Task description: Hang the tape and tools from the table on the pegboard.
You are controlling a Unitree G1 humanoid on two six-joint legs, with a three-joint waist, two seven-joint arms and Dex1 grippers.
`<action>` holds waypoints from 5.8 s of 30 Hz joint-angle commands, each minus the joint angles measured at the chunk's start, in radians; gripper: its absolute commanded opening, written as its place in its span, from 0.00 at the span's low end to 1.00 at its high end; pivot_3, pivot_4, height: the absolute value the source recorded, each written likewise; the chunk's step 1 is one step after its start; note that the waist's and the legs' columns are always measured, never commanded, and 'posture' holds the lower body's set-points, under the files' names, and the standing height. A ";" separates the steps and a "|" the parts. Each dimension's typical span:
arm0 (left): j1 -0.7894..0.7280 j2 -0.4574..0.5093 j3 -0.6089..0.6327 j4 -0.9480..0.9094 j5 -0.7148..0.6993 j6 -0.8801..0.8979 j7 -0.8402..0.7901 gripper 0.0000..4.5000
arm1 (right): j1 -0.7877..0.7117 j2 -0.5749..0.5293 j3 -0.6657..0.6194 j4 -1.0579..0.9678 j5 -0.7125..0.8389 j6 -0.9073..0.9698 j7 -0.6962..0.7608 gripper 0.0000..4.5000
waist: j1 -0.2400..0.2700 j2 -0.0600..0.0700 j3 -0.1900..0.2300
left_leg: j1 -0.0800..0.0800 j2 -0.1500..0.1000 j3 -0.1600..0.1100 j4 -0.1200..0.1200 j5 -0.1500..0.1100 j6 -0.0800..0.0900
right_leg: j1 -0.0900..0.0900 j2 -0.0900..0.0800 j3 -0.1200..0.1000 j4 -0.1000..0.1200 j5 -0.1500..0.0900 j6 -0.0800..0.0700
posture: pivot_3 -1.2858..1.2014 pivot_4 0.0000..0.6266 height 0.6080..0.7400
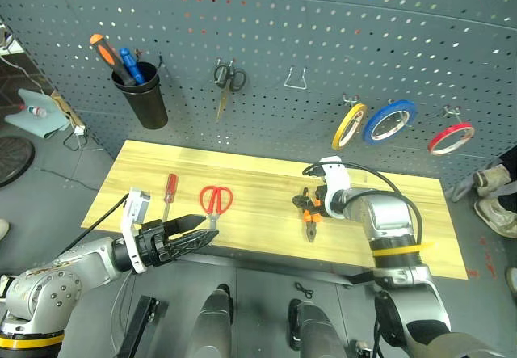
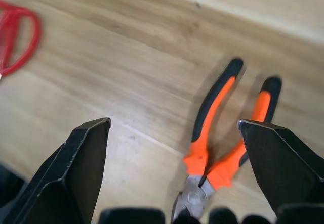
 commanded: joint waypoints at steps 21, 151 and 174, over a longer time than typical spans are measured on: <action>0.027 -0.006 0.070 -0.120 -0.125 0.038 0.115 1.00 | -0.127 0.018 -0.104 0.346 0.029 -0.140 -0.220 0.99 | 0.012 0.000 0.048 | -0.001 0.000 0.000 -0.011 0.005 0.008 | -0.006 0.001 0.001 0.002 -0.008 0.002 | 0.61 0.61 1.00; -0.323 -0.498 -0.229 0.237 0.755 0.141 0.922 1.00 | 0.449 -0.384 0.107 -0.708 0.417 -0.678 0.563 0.99 | -0.074 -0.007 0.061 | -0.013 0.006 -0.007 0.005 0.013 -0.004 | -0.014 0.014 0.004 0.016 0.004 0.009 | 0.50 0.58 1.00; -0.331 -0.501 -0.191 0.258 0.841 0.158 0.832 0.04 | 0.459 -0.365 0.117 -0.729 0.417 -0.676 0.518 1.00 | -0.076 -0.008 0.063 | -0.012 0.006 -0.007 0.004 0.013 -0.004 | -0.014 0.014 0.006 0.016 -0.002 0.002 | 0.51 0.65 1.00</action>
